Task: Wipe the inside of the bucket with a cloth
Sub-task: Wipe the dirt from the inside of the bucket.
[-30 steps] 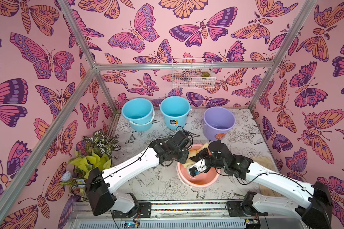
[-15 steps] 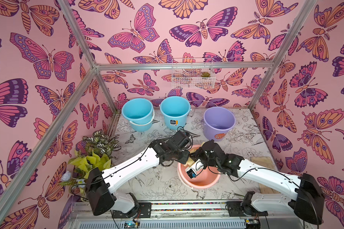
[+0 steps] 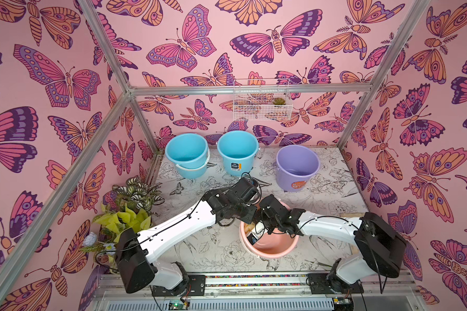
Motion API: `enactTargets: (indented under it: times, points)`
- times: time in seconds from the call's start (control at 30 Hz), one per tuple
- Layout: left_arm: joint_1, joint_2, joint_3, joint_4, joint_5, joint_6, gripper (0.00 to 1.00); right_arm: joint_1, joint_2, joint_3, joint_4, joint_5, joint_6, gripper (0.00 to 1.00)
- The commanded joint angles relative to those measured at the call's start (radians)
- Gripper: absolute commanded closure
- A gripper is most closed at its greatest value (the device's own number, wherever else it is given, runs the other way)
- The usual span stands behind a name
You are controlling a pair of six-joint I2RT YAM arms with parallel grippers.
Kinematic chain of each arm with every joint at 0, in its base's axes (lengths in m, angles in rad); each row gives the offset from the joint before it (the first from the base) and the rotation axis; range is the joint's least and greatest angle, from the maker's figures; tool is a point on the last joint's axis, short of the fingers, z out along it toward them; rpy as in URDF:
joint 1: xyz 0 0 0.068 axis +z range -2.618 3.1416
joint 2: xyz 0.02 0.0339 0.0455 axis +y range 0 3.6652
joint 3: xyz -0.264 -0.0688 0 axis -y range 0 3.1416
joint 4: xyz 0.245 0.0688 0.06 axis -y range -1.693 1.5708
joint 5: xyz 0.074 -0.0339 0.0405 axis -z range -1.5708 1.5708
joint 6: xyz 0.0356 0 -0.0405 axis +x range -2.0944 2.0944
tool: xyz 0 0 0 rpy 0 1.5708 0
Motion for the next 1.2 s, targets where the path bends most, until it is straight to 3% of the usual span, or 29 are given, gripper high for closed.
enactTargets:
  times: [0.0,0.37,0.6,0.8,1.17]
  points:
    - [-0.019,-0.019,-0.006,0.064,0.042,0.001,1.00,0.008,0.018,-0.002,0.029,-0.021,0.074,1.00]
    - [-0.019,0.002,-0.002,0.060,-0.001,-0.019,1.00,0.009,-0.366,0.117,-0.373,0.079,-0.004,1.00]
    - [-0.019,-0.003,-0.002,0.060,0.000,-0.017,1.00,0.011,-0.486,0.183,-0.584,0.176,-0.073,1.00]
    - [-0.019,0.002,0.004,0.060,0.007,-0.011,1.00,0.012,-0.411,0.179,-0.614,0.228,-0.105,1.00]
    - [-0.019,-0.020,-0.004,0.059,0.006,-0.014,1.00,0.011,-0.152,0.099,-0.401,0.159,-0.049,1.00]
